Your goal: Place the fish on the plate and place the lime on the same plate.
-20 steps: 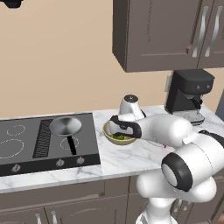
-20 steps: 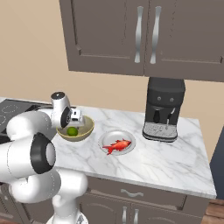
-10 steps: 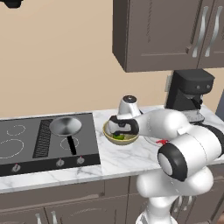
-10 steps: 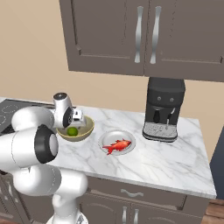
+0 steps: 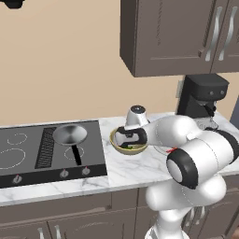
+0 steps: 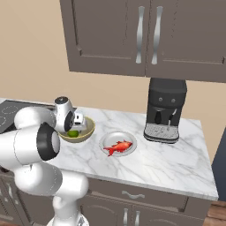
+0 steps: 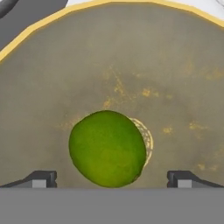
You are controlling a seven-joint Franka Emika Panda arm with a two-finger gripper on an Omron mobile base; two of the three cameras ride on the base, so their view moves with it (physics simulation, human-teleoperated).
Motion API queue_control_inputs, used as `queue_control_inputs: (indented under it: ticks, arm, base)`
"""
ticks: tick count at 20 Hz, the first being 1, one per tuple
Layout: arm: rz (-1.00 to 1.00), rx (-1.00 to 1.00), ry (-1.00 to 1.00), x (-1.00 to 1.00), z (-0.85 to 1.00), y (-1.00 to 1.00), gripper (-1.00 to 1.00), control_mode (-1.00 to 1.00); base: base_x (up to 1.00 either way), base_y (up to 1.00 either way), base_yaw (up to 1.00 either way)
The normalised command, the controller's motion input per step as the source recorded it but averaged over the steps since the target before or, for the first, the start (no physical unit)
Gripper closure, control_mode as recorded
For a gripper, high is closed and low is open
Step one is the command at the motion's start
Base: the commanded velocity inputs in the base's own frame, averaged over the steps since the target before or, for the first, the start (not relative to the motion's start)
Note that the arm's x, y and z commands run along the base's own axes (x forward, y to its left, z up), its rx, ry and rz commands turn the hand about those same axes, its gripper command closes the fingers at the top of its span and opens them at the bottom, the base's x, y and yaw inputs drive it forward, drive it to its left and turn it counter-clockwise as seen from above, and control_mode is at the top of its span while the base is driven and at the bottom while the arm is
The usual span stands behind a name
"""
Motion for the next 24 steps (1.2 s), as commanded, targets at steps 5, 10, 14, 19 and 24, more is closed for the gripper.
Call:
queue_control_inputs:
  ticks: [5, 10, 14, 19, 24]
  arm:
    - [0.0, 0.0, 0.0, 0.09, 0.0, 0.0, -1.0, -1.0]
    - [0.0, 0.0, 0.0, 0.16, 0.0, 0.0, -1.0, -1.0]
    - [0.0, 0.0, 0.0, 0.03, -0.07, 0.0, -1.0, -1.0]
    - [0.0, 0.0, 0.0, 0.0, -0.15, 0.0, -1.0, -1.0]
    - [0.0, 0.0, 0.0, 0.01, -0.1, 0.0, -1.0, -1.0]
  base:
    - [0.0, 0.0, 0.0]
    - [0.0, 0.0, 0.0]
    - [0.0, 0.0, 0.0]
    - [0.0, 0.0, 0.0]
    - [0.0, 0.0, 0.0]
